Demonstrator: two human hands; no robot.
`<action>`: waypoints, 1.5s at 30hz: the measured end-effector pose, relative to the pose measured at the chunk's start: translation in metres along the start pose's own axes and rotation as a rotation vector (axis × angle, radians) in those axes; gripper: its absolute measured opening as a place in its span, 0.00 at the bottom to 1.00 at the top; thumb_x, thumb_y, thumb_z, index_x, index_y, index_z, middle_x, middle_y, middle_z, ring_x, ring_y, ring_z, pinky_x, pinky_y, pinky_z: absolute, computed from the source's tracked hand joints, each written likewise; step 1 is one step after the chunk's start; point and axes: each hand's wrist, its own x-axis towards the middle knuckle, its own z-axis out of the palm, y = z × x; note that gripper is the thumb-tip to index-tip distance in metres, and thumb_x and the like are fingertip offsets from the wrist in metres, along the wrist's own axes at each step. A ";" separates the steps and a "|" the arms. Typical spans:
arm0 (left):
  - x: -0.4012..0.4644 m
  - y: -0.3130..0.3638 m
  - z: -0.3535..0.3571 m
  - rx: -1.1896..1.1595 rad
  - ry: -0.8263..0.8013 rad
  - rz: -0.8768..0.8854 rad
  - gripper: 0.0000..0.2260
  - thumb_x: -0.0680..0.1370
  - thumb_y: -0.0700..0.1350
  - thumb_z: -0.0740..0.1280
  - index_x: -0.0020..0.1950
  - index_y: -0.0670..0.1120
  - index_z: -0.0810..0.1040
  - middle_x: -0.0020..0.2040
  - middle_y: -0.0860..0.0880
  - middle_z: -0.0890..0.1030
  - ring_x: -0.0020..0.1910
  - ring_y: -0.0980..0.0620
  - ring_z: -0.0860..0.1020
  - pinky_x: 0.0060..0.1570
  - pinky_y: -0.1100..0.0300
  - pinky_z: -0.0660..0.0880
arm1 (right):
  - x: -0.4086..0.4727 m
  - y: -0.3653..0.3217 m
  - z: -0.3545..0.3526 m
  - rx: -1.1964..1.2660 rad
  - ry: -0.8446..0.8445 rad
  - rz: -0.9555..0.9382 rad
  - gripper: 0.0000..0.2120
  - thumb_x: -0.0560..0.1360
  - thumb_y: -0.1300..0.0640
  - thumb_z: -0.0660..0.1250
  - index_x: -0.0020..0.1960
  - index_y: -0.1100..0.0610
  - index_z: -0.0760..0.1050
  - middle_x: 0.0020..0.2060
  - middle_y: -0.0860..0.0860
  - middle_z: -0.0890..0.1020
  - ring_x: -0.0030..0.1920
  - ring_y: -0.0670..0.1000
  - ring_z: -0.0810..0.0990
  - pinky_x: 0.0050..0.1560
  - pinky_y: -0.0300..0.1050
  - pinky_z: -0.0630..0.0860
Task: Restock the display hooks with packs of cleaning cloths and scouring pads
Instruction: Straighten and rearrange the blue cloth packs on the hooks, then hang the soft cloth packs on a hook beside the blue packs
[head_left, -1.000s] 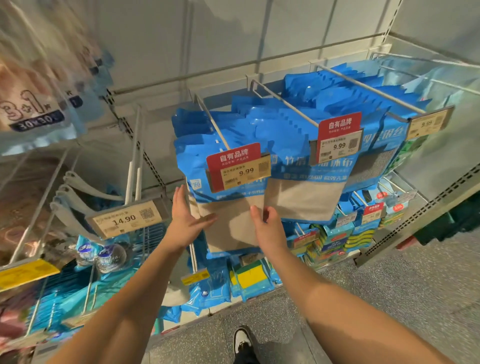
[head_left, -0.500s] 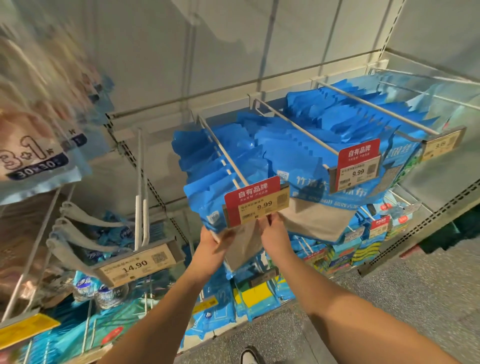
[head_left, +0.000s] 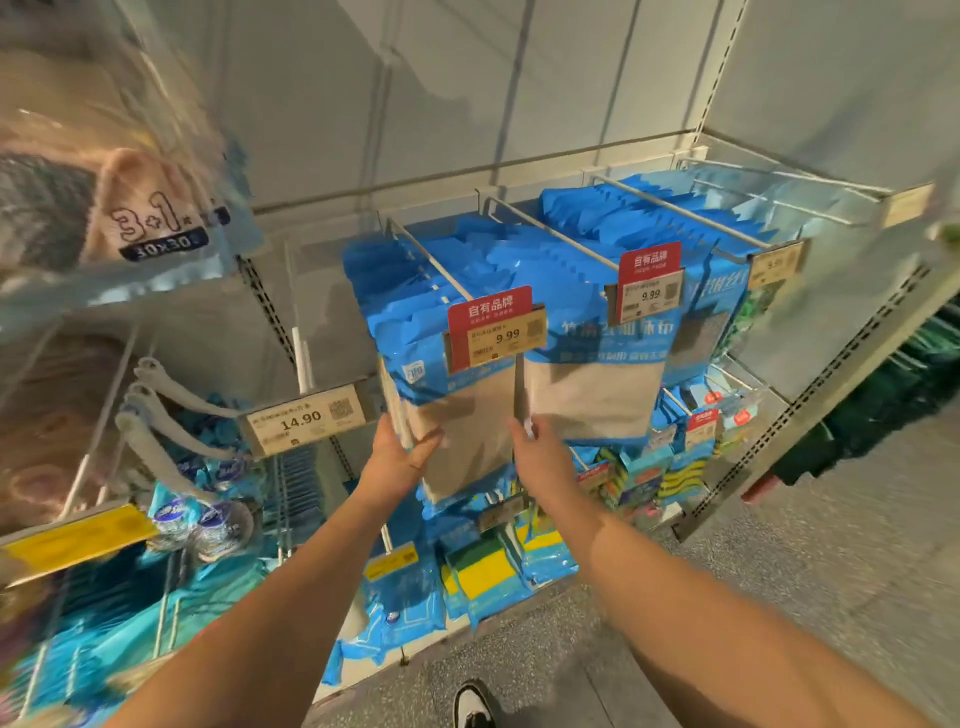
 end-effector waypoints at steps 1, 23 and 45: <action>-0.011 -0.001 -0.003 0.023 0.001 -0.036 0.39 0.78 0.61 0.68 0.80 0.46 0.55 0.70 0.51 0.70 0.68 0.47 0.73 0.63 0.54 0.71 | -0.011 0.004 -0.007 -0.025 -0.009 -0.021 0.26 0.83 0.44 0.59 0.74 0.58 0.66 0.65 0.55 0.76 0.67 0.58 0.73 0.55 0.45 0.67; -0.489 -0.112 -0.185 0.684 0.019 -0.023 0.18 0.83 0.52 0.64 0.71 0.46 0.75 0.69 0.45 0.77 0.64 0.44 0.76 0.59 0.56 0.72 | -0.432 0.040 0.068 -0.694 -0.421 -0.467 0.16 0.82 0.50 0.61 0.67 0.55 0.73 0.63 0.54 0.78 0.58 0.55 0.78 0.57 0.49 0.75; -0.906 -0.400 -0.597 0.647 0.364 -0.226 0.14 0.83 0.52 0.63 0.64 0.47 0.78 0.59 0.48 0.78 0.61 0.48 0.76 0.56 0.57 0.70 | -0.878 -0.027 0.494 -0.855 -0.765 -0.794 0.22 0.81 0.46 0.61 0.72 0.53 0.71 0.68 0.51 0.75 0.66 0.53 0.75 0.63 0.46 0.72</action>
